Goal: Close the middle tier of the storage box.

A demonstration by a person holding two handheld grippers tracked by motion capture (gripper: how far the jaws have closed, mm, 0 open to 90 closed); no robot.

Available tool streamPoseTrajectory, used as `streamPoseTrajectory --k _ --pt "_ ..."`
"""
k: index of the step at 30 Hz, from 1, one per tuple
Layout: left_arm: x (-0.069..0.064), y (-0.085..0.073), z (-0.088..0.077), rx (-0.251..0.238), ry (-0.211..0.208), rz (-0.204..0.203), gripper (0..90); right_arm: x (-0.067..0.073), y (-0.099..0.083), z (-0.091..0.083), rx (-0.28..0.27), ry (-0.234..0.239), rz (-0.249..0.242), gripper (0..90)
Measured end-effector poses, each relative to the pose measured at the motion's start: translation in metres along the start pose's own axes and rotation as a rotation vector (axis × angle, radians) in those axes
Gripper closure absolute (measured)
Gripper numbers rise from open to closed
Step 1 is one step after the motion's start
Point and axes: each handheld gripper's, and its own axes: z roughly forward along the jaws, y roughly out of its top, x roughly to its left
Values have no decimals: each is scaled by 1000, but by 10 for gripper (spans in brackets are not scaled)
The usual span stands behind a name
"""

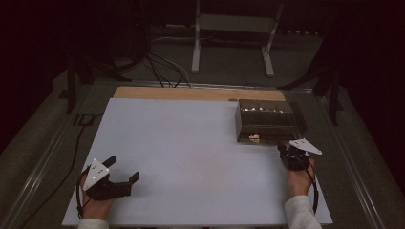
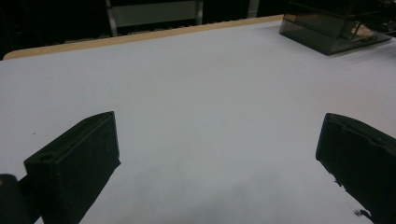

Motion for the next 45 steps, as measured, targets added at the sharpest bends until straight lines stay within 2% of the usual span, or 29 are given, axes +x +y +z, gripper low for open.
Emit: streamPoseTrajectory --k 45 --pt "0 0 0 -1 0 -1 6 1 5 9 -5 -28 2 900"
